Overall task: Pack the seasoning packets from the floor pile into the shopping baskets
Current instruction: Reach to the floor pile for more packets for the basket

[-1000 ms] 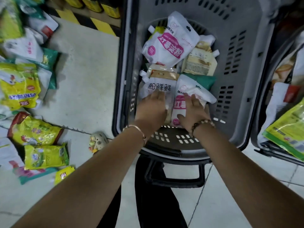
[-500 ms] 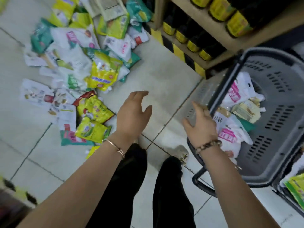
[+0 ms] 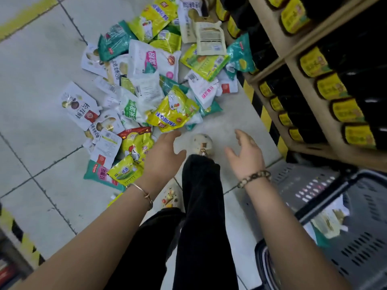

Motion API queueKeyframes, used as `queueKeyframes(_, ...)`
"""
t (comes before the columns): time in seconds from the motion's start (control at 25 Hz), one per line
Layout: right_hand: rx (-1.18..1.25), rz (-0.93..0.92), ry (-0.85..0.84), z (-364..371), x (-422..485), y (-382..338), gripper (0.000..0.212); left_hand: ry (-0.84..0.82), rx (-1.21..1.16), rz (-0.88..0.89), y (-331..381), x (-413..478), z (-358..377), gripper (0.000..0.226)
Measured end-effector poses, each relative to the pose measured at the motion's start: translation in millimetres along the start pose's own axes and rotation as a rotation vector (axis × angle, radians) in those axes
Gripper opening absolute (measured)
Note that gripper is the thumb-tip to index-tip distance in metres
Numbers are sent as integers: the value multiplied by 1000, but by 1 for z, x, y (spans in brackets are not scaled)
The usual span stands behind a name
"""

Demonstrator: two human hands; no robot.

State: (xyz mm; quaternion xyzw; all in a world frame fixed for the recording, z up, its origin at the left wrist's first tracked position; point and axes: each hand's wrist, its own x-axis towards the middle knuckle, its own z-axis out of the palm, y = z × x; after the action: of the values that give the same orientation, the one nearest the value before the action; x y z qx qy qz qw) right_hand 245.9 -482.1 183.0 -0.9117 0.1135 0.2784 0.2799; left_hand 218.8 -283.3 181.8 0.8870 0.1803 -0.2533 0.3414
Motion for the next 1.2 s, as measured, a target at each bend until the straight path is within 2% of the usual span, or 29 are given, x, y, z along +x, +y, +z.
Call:
queueKeyframes(0.2, -4, 69, -161, 17, 112, -16, 49, -42, -17, -182, -17, 81, 1, 52)
queueKeyframes(0.4, 126, 290, -298, 83, 197, -13, 41, -69, -112, -286, -49, 169, 18, 53)
queueKeyframes(0.68, 414, 701, -461, 217, 268, 11, 77, -106, -192, -380, -120, 247, 67, 49)
queueKeyframes(0.72, 493, 782, -473, 233, 274, 9, 77, -101, -208, -381, -129, 254, 74, 48)
queueKeyframes(0.84, 678, 943, -427, 263, 292, -11, 51, -80, -253, -404, -148, 267, 92, 45)
queueKeyframes(0.92, 684, 933, -403, 271, 301, -26, 51, -37, -337, -428, -152, 270, 96, 42)
queueKeyframes(1.0, 662, 883, -251, 269, 301, -27, 54, 34, -410, -424, -152, 269, 95, 36)
queueKeyframes(1.08, 749, 763, -131, 253, 295, -22, 54, 137, -465, -387, -150, 265, 85, 35)
queueKeyframes(1.16, 752, 569, -104, 226, 292, -14, 39, 144, -492, -341, -147, 263, 72, 47)
queueKeyframes(1.2, 705, 484, -116, 212, 293, -11, 33, 80, -501, -326, -146, 264, 66, 61)
